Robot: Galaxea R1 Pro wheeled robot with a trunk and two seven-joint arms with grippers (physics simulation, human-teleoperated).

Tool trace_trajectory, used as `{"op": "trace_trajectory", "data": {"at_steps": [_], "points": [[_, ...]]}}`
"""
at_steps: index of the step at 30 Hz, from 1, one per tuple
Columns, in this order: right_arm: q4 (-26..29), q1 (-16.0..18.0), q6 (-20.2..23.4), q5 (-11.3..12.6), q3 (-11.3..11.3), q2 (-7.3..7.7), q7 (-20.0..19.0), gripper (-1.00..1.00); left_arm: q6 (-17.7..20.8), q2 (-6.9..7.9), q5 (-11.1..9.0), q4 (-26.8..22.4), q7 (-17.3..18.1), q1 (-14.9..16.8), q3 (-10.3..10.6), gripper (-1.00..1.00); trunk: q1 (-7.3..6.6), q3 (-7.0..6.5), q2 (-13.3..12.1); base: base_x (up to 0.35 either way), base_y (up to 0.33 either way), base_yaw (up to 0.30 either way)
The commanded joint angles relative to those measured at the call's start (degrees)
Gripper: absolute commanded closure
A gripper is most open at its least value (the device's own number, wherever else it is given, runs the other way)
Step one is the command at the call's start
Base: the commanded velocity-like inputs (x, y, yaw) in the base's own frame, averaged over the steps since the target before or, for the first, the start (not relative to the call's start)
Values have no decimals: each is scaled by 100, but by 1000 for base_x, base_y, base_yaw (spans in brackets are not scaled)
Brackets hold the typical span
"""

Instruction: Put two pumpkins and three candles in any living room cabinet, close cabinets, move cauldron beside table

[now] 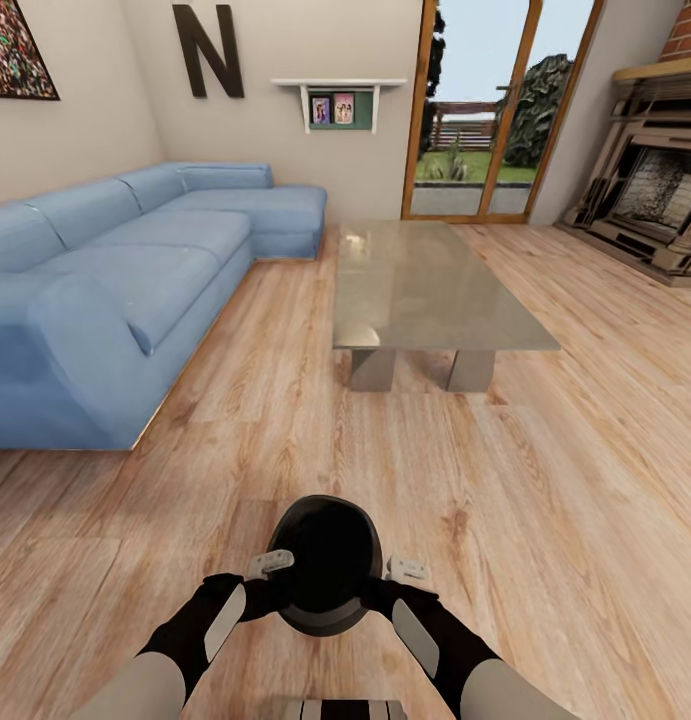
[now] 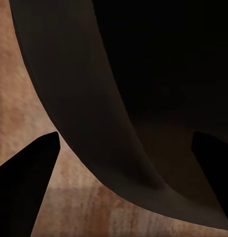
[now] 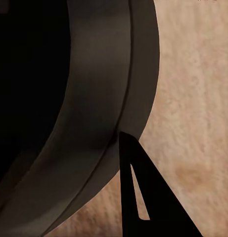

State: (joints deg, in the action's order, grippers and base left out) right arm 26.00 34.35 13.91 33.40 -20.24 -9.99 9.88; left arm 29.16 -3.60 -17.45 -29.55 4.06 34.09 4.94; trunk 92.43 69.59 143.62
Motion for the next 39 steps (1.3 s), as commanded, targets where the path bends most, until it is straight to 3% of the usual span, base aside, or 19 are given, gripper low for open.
{"op": "trace_trajectory", "data": {"at_steps": [1, 9, 35, 39], "points": [[2, 2, -3, 26, -7, -1, -13, 100, -1, 0, 40, -7, 7, 1, 7, 100, -3, -24, -1, 0, 0, 0], [2, 2, 6, 26, -7, -1, -13, 100, -7, 0, 40, -7, 7, 1, 7, 100, -3, -24, -1, 0, 0, 0], [2, 2, -2, 26, -8, -1, -13, 100, 2, 0, 40, -7, 7, 1, 7, 100, -70, -600, -36, 0, 0, 0], [2, 2, 4, 26, -7, -1, -13, 100, -2, 0, 40, -7, 7, 1, 7, 100, -70, -600, -36, 0, 0, 0]]}}
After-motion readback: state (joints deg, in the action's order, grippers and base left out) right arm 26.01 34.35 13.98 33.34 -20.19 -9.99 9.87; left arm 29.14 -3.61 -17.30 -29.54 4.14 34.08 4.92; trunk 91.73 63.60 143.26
